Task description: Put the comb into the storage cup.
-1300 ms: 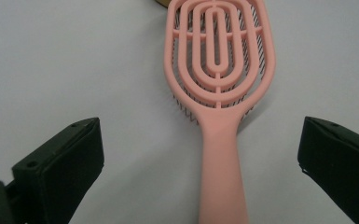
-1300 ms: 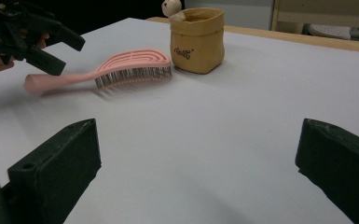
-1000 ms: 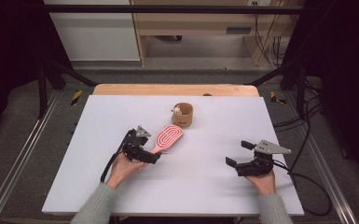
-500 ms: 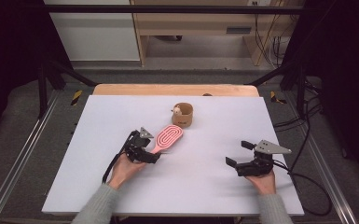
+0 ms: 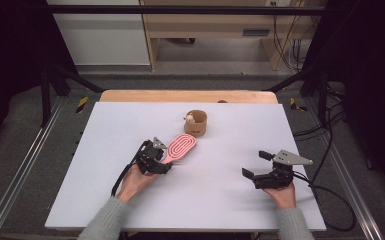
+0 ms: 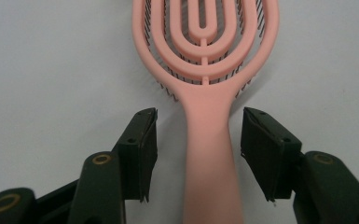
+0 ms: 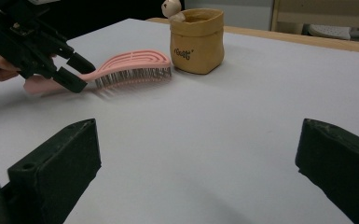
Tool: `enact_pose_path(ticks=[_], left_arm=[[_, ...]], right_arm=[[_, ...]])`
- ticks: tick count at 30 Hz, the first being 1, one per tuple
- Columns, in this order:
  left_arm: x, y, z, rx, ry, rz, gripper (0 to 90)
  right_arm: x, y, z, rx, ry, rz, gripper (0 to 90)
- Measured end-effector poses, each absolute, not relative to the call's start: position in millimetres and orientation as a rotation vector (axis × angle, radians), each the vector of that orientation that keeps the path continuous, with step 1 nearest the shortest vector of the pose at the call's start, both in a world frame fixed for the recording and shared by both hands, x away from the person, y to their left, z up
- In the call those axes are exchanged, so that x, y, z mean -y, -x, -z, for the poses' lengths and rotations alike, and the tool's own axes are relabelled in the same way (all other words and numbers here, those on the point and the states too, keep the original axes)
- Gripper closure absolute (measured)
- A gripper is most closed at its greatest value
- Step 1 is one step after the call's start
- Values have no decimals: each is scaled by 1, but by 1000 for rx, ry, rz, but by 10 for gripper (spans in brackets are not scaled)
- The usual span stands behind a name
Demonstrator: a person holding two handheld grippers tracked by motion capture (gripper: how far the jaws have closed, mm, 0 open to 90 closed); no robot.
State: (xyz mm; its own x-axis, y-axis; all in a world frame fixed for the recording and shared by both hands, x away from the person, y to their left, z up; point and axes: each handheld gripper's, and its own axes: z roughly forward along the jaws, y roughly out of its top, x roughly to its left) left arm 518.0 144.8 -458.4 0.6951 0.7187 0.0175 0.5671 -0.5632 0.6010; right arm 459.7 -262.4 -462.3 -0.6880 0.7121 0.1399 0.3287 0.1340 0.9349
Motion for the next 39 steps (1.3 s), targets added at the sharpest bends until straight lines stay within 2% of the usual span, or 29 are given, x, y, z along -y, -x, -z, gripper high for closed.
enact_pose_path(ticks=[10, 21, 39], left_arm=[[-142, -518, 459, -974, -2362, -367, 570], [-140, -520, 459, -972, -2380, -355, 639], [-138, -520, 460, -966, -2405, -365, 688]], right_arm=[[263, -460, 462, -2078, -1010, -1572, 5], [262, -460, 462, -2080, -1008, -1570, 5], [262, -460, 463, -2083, -1013, -1568, 5]])
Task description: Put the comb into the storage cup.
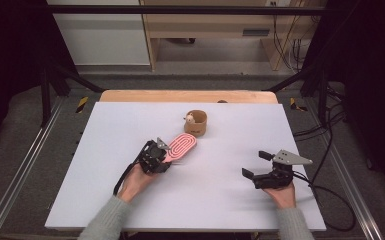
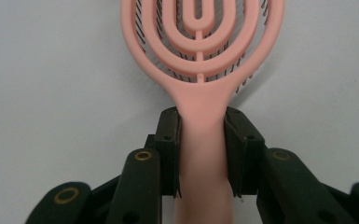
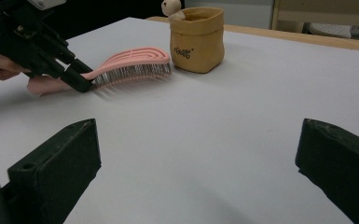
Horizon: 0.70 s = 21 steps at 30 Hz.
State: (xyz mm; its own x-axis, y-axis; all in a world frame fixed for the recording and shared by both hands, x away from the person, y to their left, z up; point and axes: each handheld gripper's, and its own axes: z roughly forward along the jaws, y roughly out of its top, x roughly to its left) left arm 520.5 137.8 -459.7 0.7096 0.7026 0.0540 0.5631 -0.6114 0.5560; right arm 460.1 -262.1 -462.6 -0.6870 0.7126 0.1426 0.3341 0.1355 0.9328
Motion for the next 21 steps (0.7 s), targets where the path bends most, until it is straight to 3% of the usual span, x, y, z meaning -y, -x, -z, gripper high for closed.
enact_pose_path(ticks=[21], left_arm=[[-141, -513, 451, -964, -2351, -400, 695]], right_arm=[[262, -460, 462, -2081, -1014, -1572, 5]])
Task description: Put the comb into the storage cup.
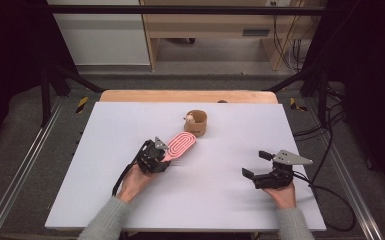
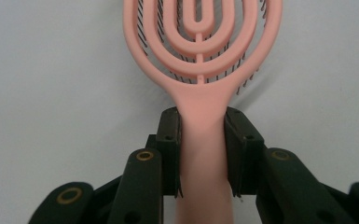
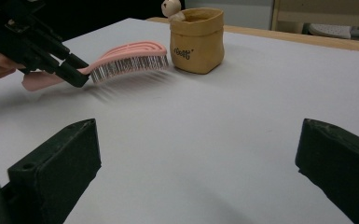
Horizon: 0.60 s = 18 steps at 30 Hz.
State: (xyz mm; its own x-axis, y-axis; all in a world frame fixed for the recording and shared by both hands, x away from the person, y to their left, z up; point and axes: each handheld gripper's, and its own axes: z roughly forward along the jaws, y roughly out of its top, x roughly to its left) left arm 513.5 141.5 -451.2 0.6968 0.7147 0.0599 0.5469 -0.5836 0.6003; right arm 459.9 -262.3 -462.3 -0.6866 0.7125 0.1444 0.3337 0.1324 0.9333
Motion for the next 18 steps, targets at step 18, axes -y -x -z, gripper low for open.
enact_pose_path(ticks=[18], left_arm=[[-147, -499, 444, -951, -2278, -446, 694]], right_arm=[[263, -460, 462, -2076, -1019, -1577, 5]])
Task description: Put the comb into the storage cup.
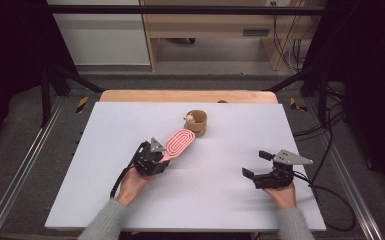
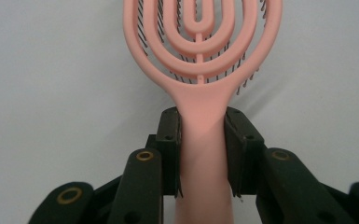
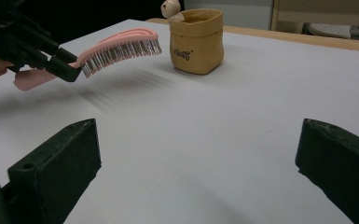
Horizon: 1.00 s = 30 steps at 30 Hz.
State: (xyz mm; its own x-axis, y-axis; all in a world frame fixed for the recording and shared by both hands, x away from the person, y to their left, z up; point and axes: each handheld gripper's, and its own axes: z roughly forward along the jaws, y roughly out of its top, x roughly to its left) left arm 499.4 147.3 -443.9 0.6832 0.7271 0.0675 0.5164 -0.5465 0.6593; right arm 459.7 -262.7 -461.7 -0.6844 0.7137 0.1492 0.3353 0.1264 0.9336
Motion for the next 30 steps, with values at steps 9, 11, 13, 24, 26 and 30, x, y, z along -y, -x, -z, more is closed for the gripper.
enact_pose_path(ticks=[9, 11, 13, 24, 26, 30], left_arm=[[-151, -493, 440, -948, -2253, -452, 694], [-152, -492, 439, -949, -2245, -457, 695], [-154, -491, 438, -950, -2235, -459, 694], [-160, -482, 429, -932, -2176, -504, 695], [-160, -481, 428, -925, -2169, -513, 694], [-160, -480, 427, -921, -2166, -521, 694]], right_arm=[[262, -460, 462, -2080, -1021, -1574, 6], [262, -460, 461, -2080, -1020, -1573, 6], [262, -459, 461, -2078, -1020, -1570, 5], [255, -459, 458, -2092, -1011, -1558, 4], [254, -459, 457, -2097, -1010, -1554, 5], [252, -459, 456, -2110, -1009, -1555, 7]])
